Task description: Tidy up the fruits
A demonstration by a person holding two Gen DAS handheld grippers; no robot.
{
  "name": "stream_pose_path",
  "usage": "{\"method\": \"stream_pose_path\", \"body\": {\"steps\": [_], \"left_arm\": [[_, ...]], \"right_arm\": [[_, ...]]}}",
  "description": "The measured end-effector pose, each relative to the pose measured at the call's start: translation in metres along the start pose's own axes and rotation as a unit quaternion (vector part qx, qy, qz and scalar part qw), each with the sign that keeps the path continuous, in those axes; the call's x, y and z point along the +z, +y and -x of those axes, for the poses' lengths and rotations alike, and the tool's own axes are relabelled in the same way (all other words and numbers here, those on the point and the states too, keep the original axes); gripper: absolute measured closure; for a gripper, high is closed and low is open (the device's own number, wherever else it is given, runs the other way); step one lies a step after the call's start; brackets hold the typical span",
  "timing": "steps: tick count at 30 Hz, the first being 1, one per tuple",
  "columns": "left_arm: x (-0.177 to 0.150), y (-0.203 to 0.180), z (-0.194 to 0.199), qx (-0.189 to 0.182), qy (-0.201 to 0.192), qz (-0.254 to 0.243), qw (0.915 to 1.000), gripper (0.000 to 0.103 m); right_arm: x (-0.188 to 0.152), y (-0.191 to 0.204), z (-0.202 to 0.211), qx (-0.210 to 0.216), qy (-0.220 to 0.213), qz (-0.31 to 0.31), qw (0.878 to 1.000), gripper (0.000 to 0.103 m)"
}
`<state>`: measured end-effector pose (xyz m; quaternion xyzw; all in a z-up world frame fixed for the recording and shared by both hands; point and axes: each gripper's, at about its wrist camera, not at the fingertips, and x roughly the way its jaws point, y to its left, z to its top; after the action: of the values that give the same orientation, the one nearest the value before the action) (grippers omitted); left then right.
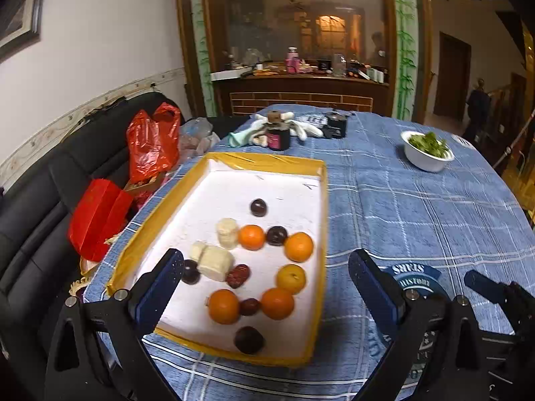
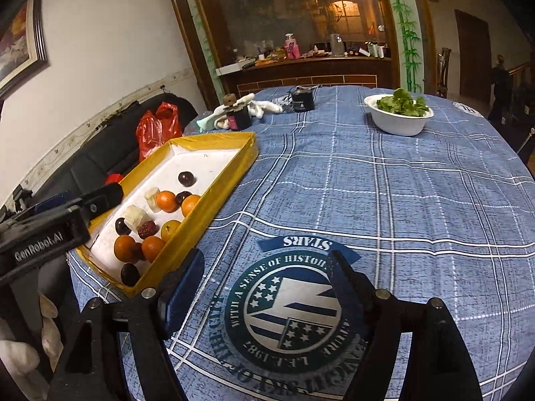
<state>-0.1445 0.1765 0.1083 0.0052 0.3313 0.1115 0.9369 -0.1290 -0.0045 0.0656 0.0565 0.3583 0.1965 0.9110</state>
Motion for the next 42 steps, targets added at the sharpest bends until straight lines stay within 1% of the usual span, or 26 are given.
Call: {"method": "stream_pose_path", "body": {"steps": [4,10,31,42], "left_arm": [[-0.002,-0.012,-0.001,-0.005,0.008,-0.019,0.9998,0.004],[-0.008,-0.022,-0.001,-0.011,0.013,-0.028,0.9995,0.004],[-0.015,-0.027,-0.012,-0.027,0.032,-0.031,0.9986,0.004],[-0.017,-0.029,-0.012,-0.032,0.035,-0.032,0.9984,0.004]], "right_arm": [[-0.002,-0.008,0.005,-0.005,-0.006,-0.012,1.000,0.020],[-0.007,-0.017,0.004,-0.011,0.000,-0.027,1.000,0.020],[-0.014,-0.010,-0.004,-0.012,0.014,-0.020,1.000,0.020],[-0.014,-0.010,-0.003,-0.012,0.012,-0.021,1.000,0.019]]}}
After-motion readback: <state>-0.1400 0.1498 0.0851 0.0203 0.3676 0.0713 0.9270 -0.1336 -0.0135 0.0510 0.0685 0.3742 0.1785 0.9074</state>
